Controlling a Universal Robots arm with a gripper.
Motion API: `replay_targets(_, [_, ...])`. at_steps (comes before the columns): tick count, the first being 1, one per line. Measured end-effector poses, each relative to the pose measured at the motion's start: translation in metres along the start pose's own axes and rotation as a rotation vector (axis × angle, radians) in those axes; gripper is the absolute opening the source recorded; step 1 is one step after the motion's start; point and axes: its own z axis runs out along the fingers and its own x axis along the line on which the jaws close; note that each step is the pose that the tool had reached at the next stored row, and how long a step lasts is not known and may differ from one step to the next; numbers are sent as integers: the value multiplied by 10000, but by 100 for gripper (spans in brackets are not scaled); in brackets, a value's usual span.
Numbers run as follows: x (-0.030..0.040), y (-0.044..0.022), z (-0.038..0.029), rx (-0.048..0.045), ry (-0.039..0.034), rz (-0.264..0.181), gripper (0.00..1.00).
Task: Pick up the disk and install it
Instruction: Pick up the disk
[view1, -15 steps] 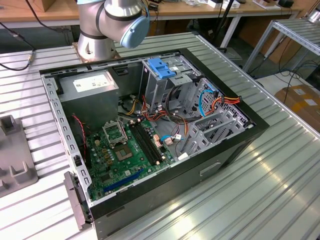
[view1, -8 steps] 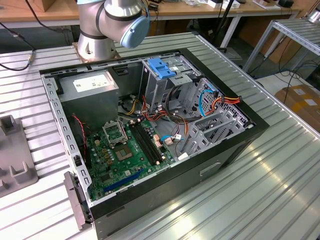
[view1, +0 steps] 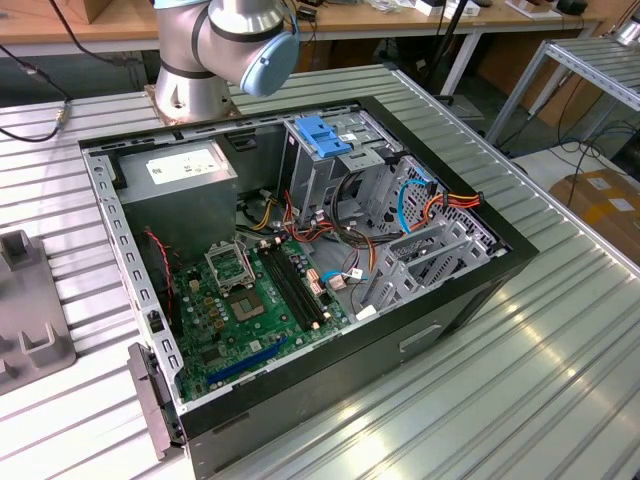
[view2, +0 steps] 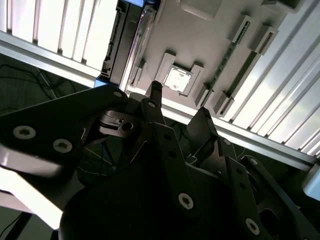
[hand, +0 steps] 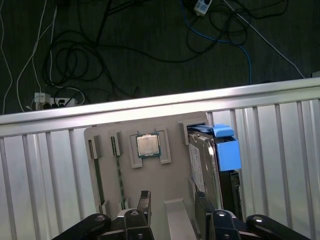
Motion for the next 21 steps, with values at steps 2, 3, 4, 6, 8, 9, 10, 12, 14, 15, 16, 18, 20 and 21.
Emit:
replay_targets(2, [0,1,5,0,0,0,48])
replay_targets(3, [0,2,8,0,0,0,48])
replay_targets(4, [-3,2,13,1,-3,1,48])
replay_targets(6, [-21,5,20,0,-6,1,48])
replay_targets(8, [-57,9,26,-1,-7,0,48])
replay_targets(9, [-81,12,30,-1,-9,0,48])
replay_targets(10, [-96,14,33,-1,-10,0,48])
replay_targets(12, [-125,18,41,-1,-12,0,48])
replay_targets(14, [-155,22,48,-2,-14,1,48])
replay_targets(15, [-165,23,50,-2,-14,1,48])
replay_targets(16, [-179,25,55,-2,-15,0,48])
replay_targets(18, [-198,28,61,-2,-16,1,48])
replay_targets(20, [-219,31,68,-3,-16,0,48])
replay_targets(21, [-230,34,75,0,-18,0,48])
